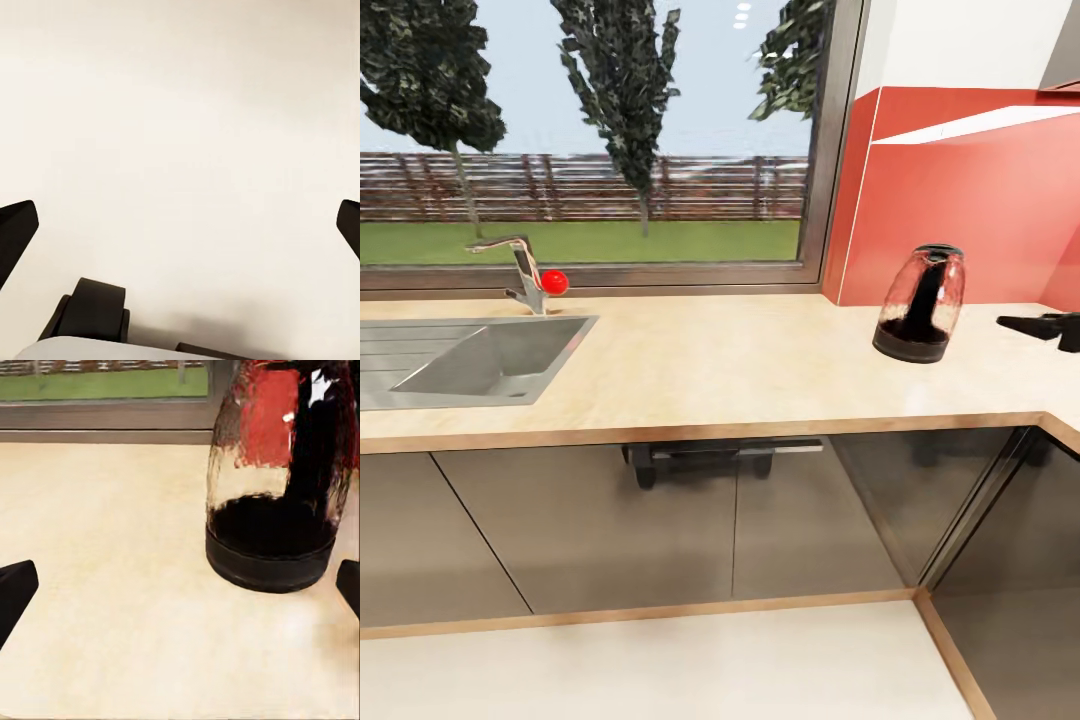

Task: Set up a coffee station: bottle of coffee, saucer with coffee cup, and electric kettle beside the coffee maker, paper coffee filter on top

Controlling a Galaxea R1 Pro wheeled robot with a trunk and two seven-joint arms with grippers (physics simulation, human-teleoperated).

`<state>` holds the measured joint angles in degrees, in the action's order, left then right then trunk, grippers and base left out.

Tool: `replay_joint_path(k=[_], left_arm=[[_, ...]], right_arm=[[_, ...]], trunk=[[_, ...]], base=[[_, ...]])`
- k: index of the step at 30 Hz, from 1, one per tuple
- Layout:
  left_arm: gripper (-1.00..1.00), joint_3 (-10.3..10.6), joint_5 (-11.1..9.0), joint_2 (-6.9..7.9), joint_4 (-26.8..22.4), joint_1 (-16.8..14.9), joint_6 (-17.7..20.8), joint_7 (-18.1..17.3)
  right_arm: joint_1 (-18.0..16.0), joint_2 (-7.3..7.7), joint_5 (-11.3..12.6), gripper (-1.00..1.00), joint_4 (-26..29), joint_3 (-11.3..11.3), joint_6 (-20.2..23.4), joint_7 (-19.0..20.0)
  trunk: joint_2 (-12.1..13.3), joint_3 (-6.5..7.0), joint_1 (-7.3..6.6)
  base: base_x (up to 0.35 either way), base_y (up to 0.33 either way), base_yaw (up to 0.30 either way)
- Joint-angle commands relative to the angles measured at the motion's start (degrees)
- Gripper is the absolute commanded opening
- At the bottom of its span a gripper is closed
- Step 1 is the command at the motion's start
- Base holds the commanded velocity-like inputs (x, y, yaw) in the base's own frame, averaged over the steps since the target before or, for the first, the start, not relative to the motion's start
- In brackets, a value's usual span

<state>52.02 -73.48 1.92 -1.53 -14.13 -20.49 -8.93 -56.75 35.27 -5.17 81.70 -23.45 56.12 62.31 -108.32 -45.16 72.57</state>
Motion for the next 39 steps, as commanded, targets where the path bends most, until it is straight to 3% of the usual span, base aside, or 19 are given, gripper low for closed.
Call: replay_joint_path(k=[1, 6, 7, 10, 14, 15, 25, 33, 39], left_arm=[[1.00, 0.4, -0.6, 0.02, 0.0, 0.0, -0.1, -0.3], [1.00, 0.4, -0.6, 0.02, 0.0, 0.0, -0.1, -0.3], [1.00, 0.4, -0.6, 0.02, 0.0, 0.0, -0.1, -0.3], [1.00, 0.4, -0.6, 0.02, 0.0, 0.0, -0.1, -0.3], [1.00, 0.4, -0.6, 0.02, 0.1, 0.0, -0.1, -0.4], [1.00, 0.4, -0.6, 0.02, 0.1, 0.1, 0.0, -0.4], [1.00, 0.4, -0.6, 0.02, 0.1, 0.1, 0.7, -0.4], [1.00, 0.3, -0.6, 0.02, 0.1, 0.1, 0.7, -0.4], [1.00, 0.3, -0.6, 0.02, 0.1, 0.1, 0.7, -0.3]], right_arm=[[-0.6, 0.02, -0.8, 1.00, -0.6, 0.0, 0.4, -1.4], [-5.5, 0.12, -1.8, 1.00, -7.1, 0.3, 0.4, -13.1], [-8.9, 0.13, -1.9, 1.00, -11.7, 1.2, 0.1, -18.7], [-12.1, 0.14, -2.0, 1.00, -16.2, 3.5, -1.0, -23.2], [-16.2, 0.07, -2.1, 1.00, -23.2, 8.3, -4.1, -28.9], [-18.4, -0.10, -2.1, 1.00, -29.2, 10.3, -6.4, -31.5], [-19.6, -0.26, -2.0, 1.00, -33.1, 11.6, -8.3, -32.4], [-19.2, -0.29, -1.9, 1.00, -33.5, 14.7, -8.3, -32.1], [-18.9, -0.21, -1.8, 1.00, -33.6, 14.7, -8.3, -32.1]], trunk=[[0.0, -0.05, -0.01], [0.0, -0.05, -0.01], [0.0, -0.05, -0.01], [0.0, -0.05, -0.01], [0.0, -0.05, -0.01], [0.0, -0.05, -0.01], [0.0, -0.05, -0.01], [0.0, -0.05, -0.01], [0.0, -0.05, -0.01]], base=[[0.000, 0.000, 0.000], [0.000, 0.000, 0.000], [0.000, 0.000, 0.000], [0.000, 0.000, 0.000], [0.000, 0.000, 0.000], [0.000, 0.000, 0.000], [0.000, 0.000, 0.000], [0.052, -0.035, 0.000], [0.120, -0.086, 0.000]])
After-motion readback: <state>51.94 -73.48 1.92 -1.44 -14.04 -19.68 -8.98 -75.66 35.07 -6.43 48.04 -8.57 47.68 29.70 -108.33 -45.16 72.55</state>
